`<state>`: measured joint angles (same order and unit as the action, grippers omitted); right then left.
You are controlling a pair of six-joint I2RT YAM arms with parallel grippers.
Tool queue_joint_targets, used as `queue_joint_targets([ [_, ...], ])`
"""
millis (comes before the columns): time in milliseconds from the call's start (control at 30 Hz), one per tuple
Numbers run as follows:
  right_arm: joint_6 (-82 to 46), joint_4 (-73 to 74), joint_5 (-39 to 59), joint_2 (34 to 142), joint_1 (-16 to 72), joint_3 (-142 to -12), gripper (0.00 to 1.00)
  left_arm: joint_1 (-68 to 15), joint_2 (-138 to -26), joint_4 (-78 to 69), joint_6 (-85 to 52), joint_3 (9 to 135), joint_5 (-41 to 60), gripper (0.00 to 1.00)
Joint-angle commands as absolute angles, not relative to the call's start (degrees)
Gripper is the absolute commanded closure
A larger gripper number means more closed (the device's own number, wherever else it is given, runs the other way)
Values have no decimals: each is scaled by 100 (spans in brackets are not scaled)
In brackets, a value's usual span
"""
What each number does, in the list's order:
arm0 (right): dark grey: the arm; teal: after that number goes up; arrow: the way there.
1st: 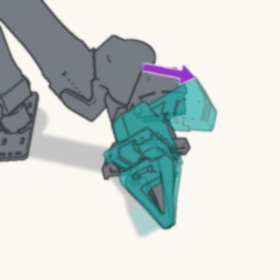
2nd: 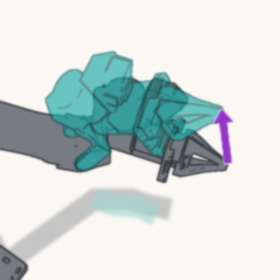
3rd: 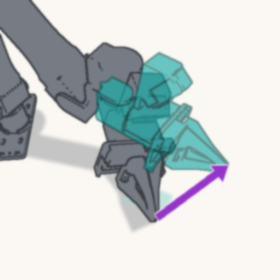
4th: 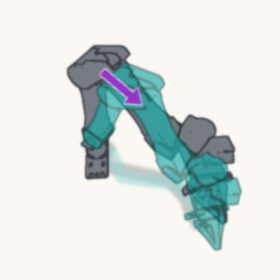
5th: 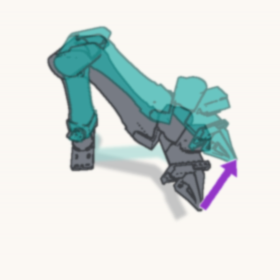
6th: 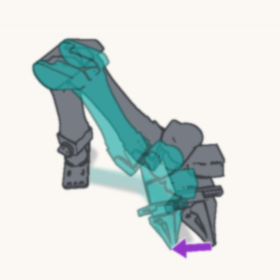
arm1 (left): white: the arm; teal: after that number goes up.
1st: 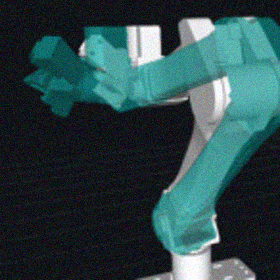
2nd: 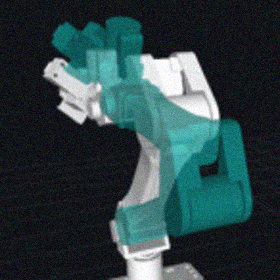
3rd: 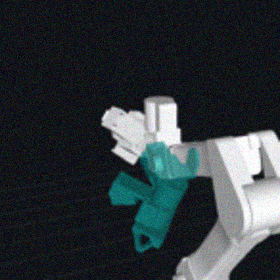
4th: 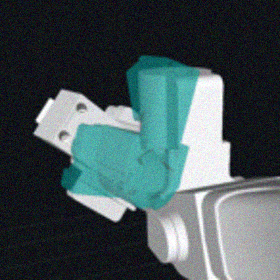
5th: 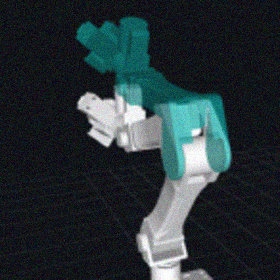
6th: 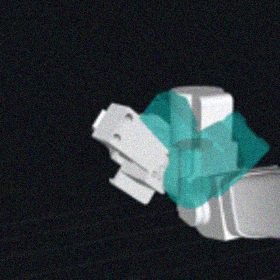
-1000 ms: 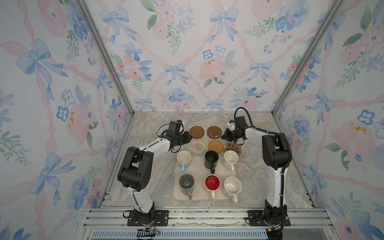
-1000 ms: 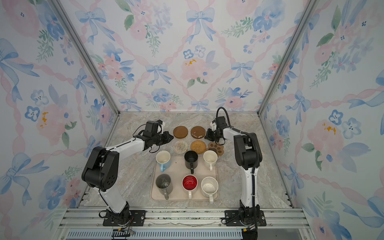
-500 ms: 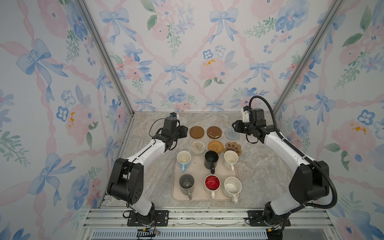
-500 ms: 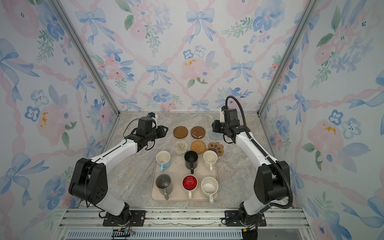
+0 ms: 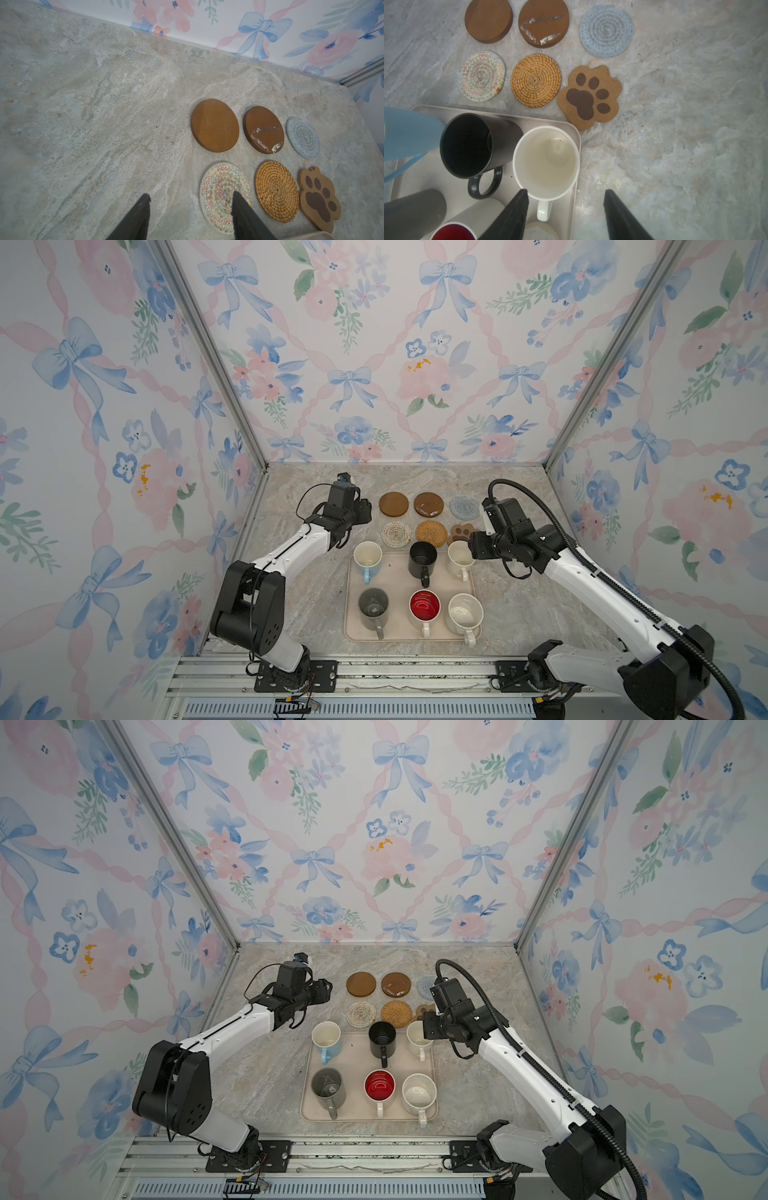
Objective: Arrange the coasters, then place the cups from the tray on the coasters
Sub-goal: 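Move the right gripper down over the white mug at the tray's far corner, then close the right gripper on the white mug's rim and lift it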
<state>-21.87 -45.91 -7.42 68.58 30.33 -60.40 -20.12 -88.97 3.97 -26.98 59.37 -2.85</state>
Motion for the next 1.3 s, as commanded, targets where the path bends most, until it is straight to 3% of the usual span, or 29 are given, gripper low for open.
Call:
queue_joint_targets([
  [0, -2693, -4824, -836, 6512, 3299, -5679, 38, -2070, -8708, 473, -2592, 5812, -414, 41],
  [367, -2857, -3959, 295, 6944, 3382, -5011, 48, -2118, -8457, 474, -2639, 5620, -499, 40],
  [933, -2968, -3670, 218, 7815, 3340, -5160, 56, -2118, -8314, 489, -2620, 5580, -430, 40],
  [1100, -3047, -3659, 111, 7882, 3313, -5189, 67, -2119, -8336, 490, -2621, 5589, -392, 40],
  [1267, -3007, -3768, 49, 7981, 3322, -5247, 71, -2121, -8325, 485, -2626, 5598, -351, 40],
])
